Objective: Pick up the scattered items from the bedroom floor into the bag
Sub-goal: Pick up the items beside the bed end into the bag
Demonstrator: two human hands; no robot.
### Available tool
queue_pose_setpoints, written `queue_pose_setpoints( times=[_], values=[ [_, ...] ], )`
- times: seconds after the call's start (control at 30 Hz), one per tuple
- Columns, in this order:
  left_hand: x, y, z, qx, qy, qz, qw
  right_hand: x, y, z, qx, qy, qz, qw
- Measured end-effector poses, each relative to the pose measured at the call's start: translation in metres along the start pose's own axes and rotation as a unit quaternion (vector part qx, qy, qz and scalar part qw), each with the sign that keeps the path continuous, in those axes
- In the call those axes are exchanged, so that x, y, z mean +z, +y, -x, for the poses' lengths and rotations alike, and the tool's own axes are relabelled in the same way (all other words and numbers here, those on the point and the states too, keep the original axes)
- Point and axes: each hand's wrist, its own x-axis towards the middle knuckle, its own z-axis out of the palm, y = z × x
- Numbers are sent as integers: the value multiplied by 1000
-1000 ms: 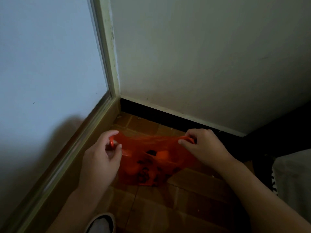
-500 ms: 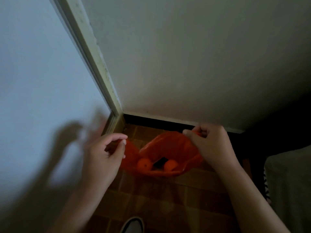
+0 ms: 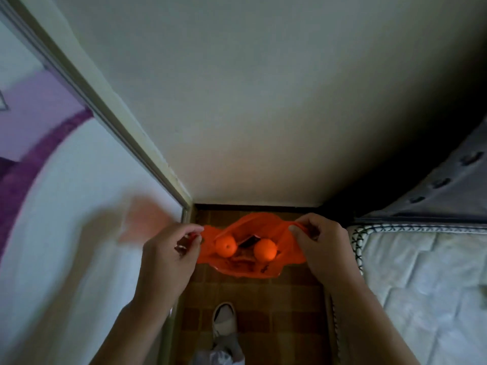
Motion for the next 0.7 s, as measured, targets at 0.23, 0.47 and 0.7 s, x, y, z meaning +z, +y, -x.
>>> queue_pose_setpoints(
  times=[0.23, 0.47, 0.7],
  values=[
    [-88, 138, 11, 99, -3, -26, 995, -110, -82, 81, 2, 78, 17, 997],
    [-126, 253, 61, 170, 4, -12, 985, -205, -117, 179, 11, 158, -19, 987],
    [-130, 352, 108, 247, -2, 9, 969, -292, -117, 271, 6, 263, -13, 965]
  ],
)
